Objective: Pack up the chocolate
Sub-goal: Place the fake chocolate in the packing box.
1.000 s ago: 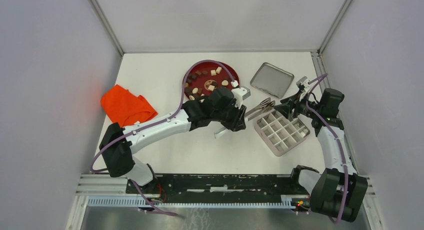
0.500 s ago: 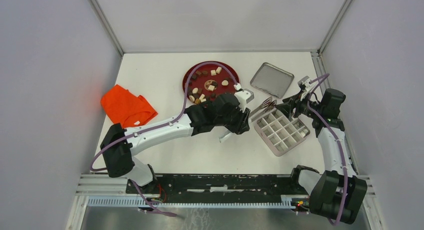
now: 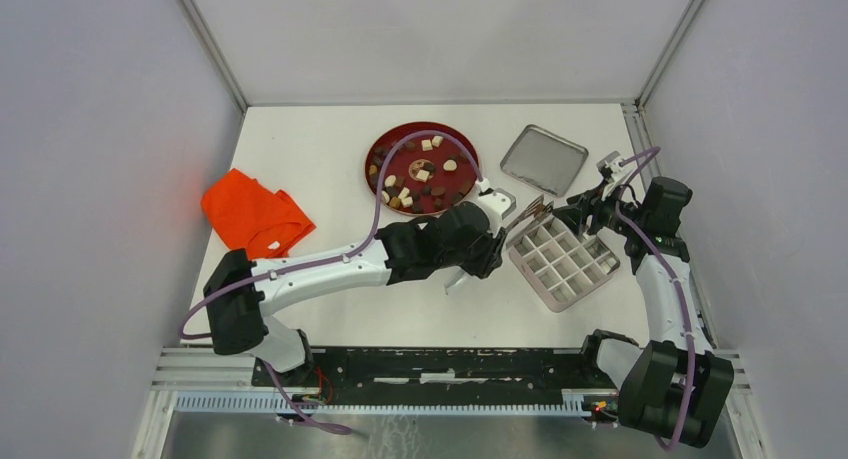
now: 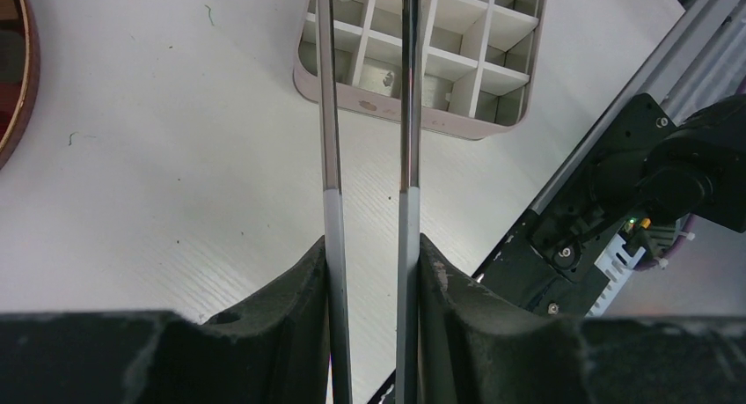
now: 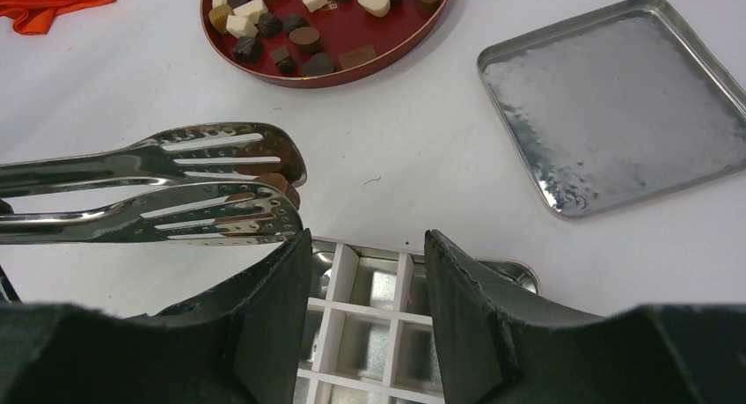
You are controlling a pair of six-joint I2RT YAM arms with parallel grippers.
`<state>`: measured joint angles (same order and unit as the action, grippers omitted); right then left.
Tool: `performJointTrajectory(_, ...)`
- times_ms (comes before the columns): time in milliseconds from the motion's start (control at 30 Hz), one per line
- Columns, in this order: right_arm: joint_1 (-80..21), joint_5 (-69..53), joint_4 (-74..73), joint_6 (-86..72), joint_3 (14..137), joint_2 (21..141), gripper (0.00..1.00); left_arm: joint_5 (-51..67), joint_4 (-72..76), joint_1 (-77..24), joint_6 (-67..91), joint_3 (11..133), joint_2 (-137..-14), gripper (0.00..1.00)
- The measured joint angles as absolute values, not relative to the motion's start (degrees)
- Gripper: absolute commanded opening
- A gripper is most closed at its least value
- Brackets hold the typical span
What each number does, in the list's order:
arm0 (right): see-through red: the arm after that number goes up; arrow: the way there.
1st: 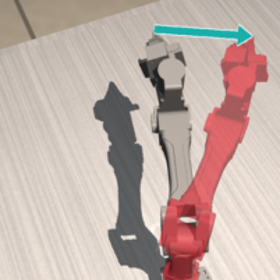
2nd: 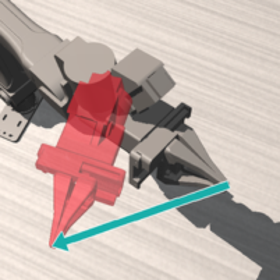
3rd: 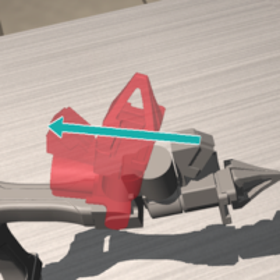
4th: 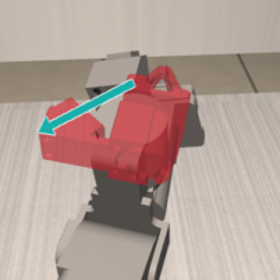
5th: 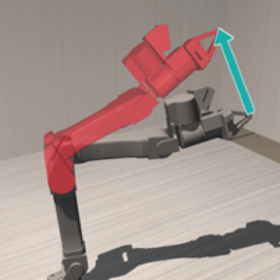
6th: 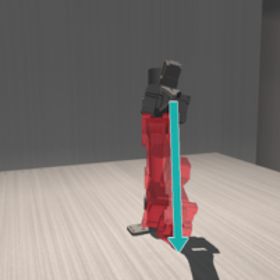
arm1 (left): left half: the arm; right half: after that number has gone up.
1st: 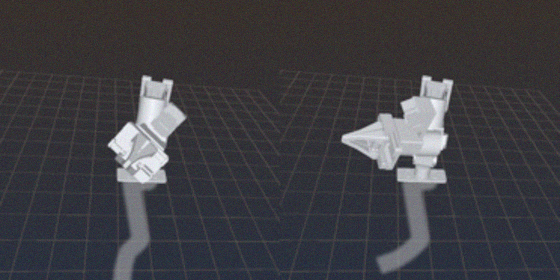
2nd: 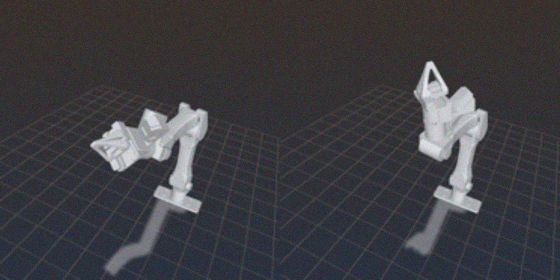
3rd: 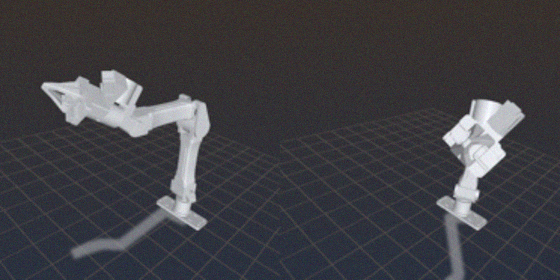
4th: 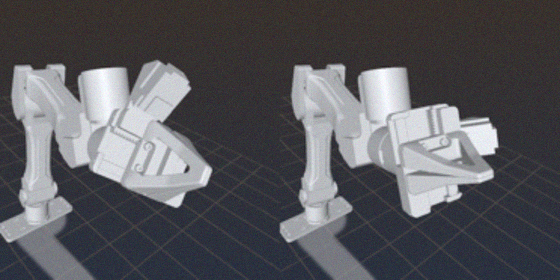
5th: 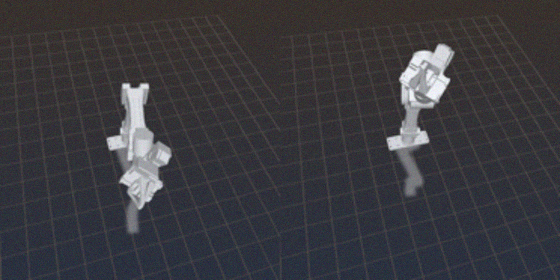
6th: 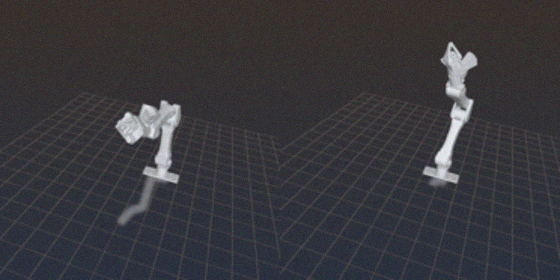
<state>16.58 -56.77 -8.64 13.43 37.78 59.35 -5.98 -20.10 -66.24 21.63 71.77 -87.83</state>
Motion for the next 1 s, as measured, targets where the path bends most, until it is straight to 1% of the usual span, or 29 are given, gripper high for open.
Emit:
performJointTrajectory(233,16.62,-56.27,-8.32,13.34,37.78,59.35,0.56,-7.42,-20.8,-68.36,21.61,72.14,-88.68,0.11)
performJointTrajectory(700,17.37,-52.99,-7.2,13.54,37.8,59.29,0.56,-9.1,-24.36,-69.84,21.61,77.62,-95.44,0.12)
performJointTrajectory(1000,17.37,-52.45,-7.66,13.61,37.8,59.29,0.57,-11.09,-24.21,-69.87,22.87,77.58,-94.85,0.12)
